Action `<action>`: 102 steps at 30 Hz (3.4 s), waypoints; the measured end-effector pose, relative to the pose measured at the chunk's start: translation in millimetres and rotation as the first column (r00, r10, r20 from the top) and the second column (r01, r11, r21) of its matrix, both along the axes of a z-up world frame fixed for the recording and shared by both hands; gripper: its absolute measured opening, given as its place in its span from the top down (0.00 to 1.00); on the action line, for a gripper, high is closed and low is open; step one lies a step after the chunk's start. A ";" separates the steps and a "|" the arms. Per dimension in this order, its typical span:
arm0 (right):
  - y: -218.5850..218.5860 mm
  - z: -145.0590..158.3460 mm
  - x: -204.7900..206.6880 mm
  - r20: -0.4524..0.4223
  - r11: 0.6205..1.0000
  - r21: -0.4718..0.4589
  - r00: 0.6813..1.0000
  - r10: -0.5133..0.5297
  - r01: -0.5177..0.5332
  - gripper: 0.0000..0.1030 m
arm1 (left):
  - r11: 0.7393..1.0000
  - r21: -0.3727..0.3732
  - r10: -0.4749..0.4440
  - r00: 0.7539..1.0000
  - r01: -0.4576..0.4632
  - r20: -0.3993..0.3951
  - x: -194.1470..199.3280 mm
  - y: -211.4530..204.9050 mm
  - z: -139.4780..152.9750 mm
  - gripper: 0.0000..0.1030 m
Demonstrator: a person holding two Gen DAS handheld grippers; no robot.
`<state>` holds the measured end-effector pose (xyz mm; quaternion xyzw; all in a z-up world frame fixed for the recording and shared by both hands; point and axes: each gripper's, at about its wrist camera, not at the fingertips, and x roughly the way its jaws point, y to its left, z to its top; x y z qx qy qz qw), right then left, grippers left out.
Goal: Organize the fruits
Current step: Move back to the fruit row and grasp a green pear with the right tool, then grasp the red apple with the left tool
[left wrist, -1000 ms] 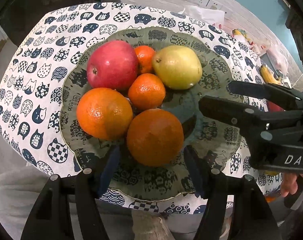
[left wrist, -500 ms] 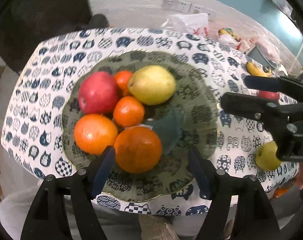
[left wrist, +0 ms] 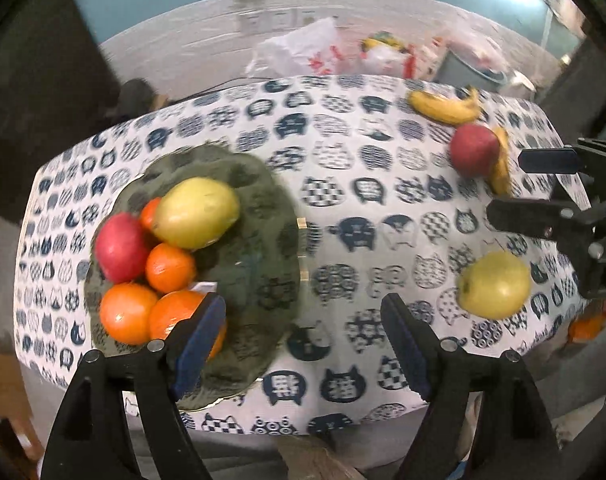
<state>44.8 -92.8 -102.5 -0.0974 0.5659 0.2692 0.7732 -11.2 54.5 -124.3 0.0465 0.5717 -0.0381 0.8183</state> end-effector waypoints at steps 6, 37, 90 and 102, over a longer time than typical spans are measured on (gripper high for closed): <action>-25.8 -15.5 -16.8 -0.038 0.999 -0.045 0.999 0.022 -0.023 0.20 | 0.997 0.011 -0.074 0.997 0.075 -0.027 -3.4 -27.5 -3.5 0.21; -29.3 -108.0 -35.5 -0.233 0.984 -0.088 0.964 0.128 -0.152 0.27 | 0.993 0.007 -0.115 0.979 0.117 -0.166 12.6 -52.3 -46.7 0.21; -217.8 -73.4 64.3 -0.076 0.893 0.016 0.891 -0.448 0.451 0.27 | 0.946 -0.128 -0.304 0.952 0.297 -0.041 164.8 -210.1 -81.1 0.15; -216.2 -76.8 65.5 -0.086 0.894 0.010 0.891 -0.446 0.448 0.27 | 0.938 -0.244 -0.262 0.964 0.246 -0.038 174.7 -205.4 -88.9 0.21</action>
